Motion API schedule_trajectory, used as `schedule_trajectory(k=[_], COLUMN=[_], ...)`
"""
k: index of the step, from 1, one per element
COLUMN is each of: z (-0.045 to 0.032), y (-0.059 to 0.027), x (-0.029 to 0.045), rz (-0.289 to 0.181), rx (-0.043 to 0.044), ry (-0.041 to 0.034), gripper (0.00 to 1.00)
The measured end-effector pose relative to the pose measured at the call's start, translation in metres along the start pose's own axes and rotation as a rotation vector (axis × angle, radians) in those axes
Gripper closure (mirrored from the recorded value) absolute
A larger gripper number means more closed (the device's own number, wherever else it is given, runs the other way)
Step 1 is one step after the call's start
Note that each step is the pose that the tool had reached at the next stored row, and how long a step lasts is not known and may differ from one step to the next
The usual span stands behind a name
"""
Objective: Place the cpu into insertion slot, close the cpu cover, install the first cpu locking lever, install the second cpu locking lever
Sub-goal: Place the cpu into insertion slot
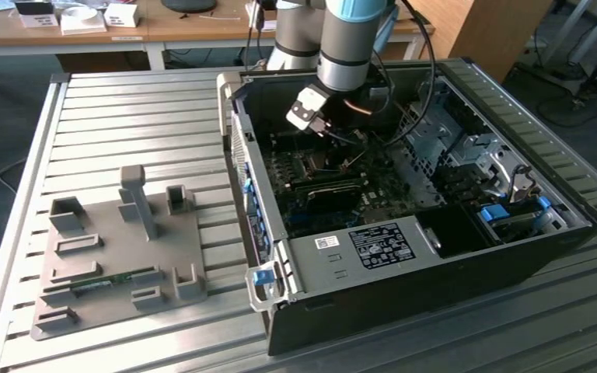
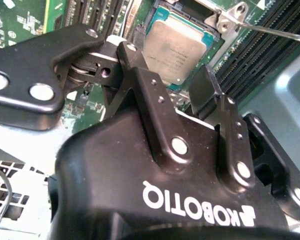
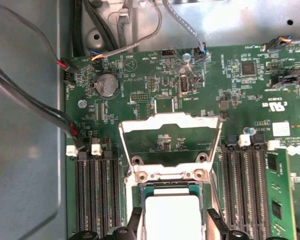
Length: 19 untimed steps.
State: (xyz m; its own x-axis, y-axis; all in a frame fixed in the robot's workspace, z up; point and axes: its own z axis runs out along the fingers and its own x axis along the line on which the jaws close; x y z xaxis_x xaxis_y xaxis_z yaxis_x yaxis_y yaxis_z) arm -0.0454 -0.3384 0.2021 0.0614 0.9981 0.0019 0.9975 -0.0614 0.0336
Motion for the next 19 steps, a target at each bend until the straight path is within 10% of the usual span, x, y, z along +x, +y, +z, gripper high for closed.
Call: schedule_trajectory(k=[8,19], z=[-0.0215,-0.0225], y=[0.0007,0.0008], x=[0.0,0.0001], rz=[0.0,0.0], rx=[-0.0001,-0.0002], ry=[-0.0001,-0.0002], gripper=[0.39,0.39])
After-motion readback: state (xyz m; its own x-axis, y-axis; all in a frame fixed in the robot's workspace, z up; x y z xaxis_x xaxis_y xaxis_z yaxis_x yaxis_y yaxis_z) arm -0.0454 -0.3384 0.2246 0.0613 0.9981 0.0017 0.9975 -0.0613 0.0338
